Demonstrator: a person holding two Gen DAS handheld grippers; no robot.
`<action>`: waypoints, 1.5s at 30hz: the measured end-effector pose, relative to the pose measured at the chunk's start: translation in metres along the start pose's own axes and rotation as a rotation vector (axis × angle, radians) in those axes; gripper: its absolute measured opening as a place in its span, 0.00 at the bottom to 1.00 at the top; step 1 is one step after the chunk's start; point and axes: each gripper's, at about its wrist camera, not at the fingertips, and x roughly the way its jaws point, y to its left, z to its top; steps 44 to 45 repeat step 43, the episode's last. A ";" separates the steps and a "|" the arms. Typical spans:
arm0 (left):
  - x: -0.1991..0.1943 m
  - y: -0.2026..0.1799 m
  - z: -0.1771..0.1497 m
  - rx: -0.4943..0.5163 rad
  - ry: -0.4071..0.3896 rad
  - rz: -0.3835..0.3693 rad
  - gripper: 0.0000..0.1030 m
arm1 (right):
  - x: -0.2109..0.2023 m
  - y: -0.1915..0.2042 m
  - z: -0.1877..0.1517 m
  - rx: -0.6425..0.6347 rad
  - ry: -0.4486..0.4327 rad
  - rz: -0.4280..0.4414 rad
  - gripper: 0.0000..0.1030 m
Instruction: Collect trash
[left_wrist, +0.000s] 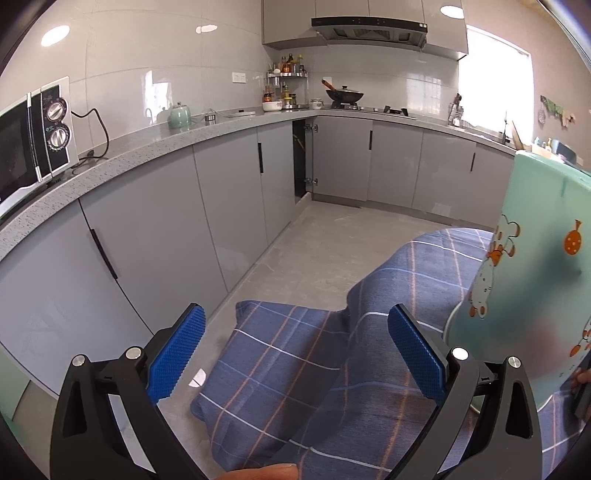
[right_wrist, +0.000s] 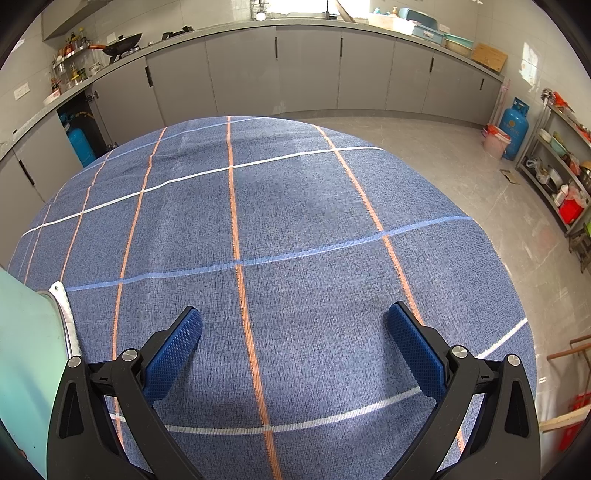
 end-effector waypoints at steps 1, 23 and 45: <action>0.000 0.000 0.000 0.002 -0.001 -0.005 0.94 | -0.004 -0.001 -0.003 0.014 -0.007 -0.015 0.96; -0.035 -0.023 -0.011 0.043 -0.034 -0.075 0.94 | -0.257 0.092 -0.115 -0.055 -0.405 0.177 0.96; -0.049 -0.024 -0.015 0.049 -0.056 -0.113 0.94 | -0.259 0.113 -0.127 -0.085 -0.407 0.191 0.96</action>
